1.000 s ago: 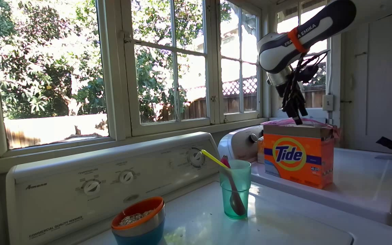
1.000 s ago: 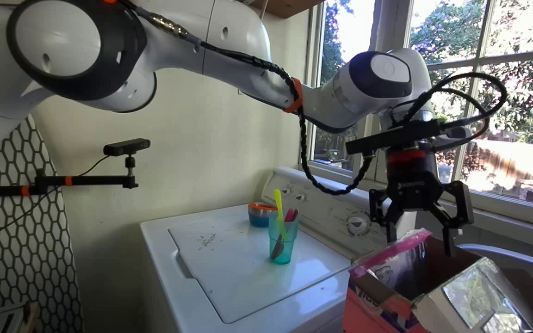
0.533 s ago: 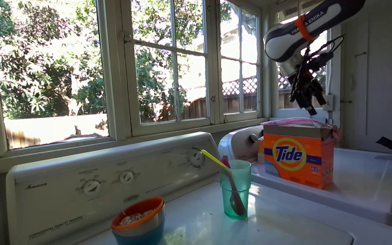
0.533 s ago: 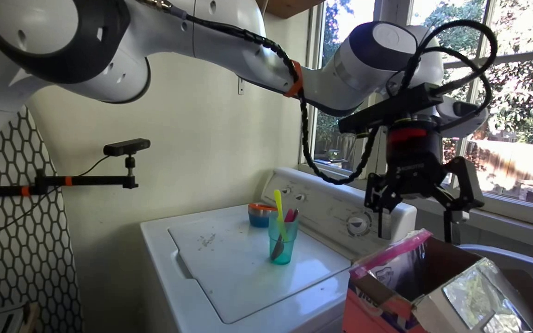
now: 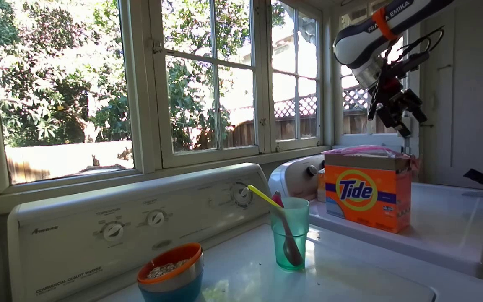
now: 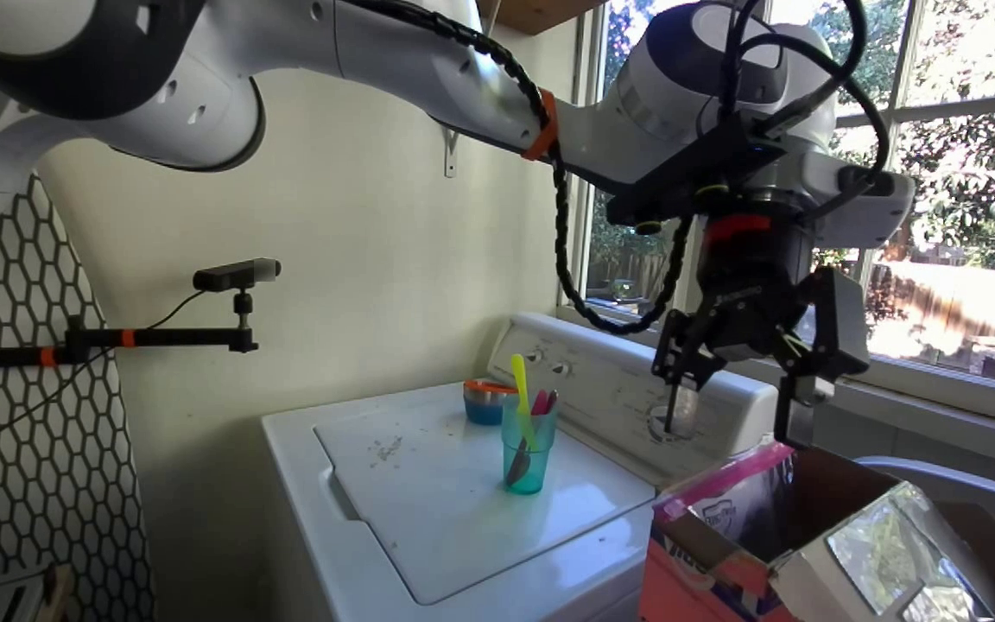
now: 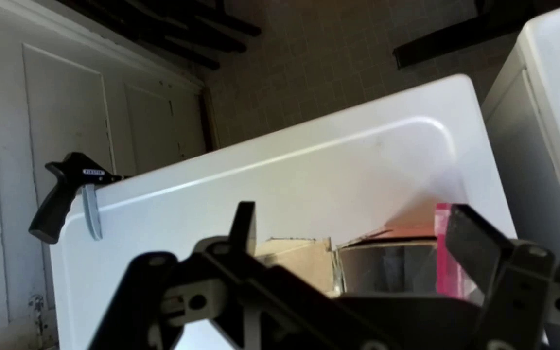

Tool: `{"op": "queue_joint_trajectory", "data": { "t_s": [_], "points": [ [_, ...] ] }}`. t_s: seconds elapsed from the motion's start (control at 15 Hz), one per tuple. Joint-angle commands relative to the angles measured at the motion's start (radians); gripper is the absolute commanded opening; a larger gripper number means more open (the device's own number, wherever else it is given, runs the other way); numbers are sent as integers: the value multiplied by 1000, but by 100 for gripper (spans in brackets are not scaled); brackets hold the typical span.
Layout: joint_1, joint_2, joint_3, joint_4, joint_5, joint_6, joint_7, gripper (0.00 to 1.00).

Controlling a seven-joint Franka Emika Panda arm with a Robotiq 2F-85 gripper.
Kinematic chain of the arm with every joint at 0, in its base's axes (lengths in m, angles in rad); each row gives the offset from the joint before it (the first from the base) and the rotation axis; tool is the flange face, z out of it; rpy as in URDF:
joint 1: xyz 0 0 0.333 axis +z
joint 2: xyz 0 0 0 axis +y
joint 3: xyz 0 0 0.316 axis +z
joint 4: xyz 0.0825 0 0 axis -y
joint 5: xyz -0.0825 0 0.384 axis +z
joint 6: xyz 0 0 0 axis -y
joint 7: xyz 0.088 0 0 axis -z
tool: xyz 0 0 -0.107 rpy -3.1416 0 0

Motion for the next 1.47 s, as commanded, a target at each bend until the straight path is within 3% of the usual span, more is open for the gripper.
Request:
{"op": "queue_joint_trajectory", "data": {
  "t_s": [0.0,0.07,0.33,0.67,0.73,0.8,1.0,1.13,1.4],
  "points": [
    [0,-1,0,0,0,-14,0,100],
    [1,-2,0,0,0,-19,0,100],
    [-59,21,17,-13,-4,264,-209,100],
    [-210,75,61,-21,147,587,-415,100],
    [-246,107,87,23,202,559,-469,100],
    [-190,74,43,-14,127,545,-390,100],
    [-233,88,72,-6,168,564,-440,100],
    [-276,144,109,87,265,455,-534,100],
    [-336,232,155,216,397,284,-595,100]
  ]
}}
